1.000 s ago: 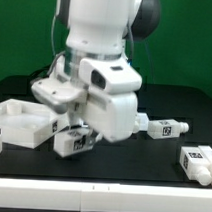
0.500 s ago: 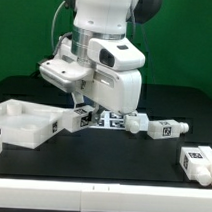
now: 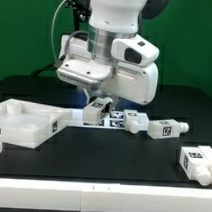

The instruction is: Assemble square table

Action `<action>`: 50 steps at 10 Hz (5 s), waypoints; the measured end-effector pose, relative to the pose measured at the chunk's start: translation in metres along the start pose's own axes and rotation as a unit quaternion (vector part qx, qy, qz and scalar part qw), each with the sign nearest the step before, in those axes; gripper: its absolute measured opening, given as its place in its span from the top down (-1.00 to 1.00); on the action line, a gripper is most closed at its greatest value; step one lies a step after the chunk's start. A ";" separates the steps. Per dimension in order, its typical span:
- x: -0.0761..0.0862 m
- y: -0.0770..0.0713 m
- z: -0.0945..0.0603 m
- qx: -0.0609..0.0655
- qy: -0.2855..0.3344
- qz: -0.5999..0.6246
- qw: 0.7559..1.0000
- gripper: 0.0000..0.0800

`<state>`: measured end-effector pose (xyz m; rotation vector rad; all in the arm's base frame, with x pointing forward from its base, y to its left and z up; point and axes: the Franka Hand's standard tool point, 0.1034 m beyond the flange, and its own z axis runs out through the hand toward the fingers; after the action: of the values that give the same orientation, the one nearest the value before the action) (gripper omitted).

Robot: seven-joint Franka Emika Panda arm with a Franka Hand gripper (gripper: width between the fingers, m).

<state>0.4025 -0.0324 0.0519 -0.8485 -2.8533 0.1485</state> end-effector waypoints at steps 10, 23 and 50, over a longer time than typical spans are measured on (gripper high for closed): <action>0.016 -0.003 0.042 0.007 0.040 -0.024 0.999 0.29; -0.064 0.062 -0.054 0.007 -0.038 0.218 0.975 -0.62; -0.109 0.182 -0.057 -0.103 0.090 0.733 0.667 -0.62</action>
Offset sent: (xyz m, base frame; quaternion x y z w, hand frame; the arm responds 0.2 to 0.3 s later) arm -0.0209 0.0296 -0.0433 -0.0481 0.1251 -0.0659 0.9888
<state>0.6002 0.0622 0.0687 -2.7056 -1.2789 -0.0940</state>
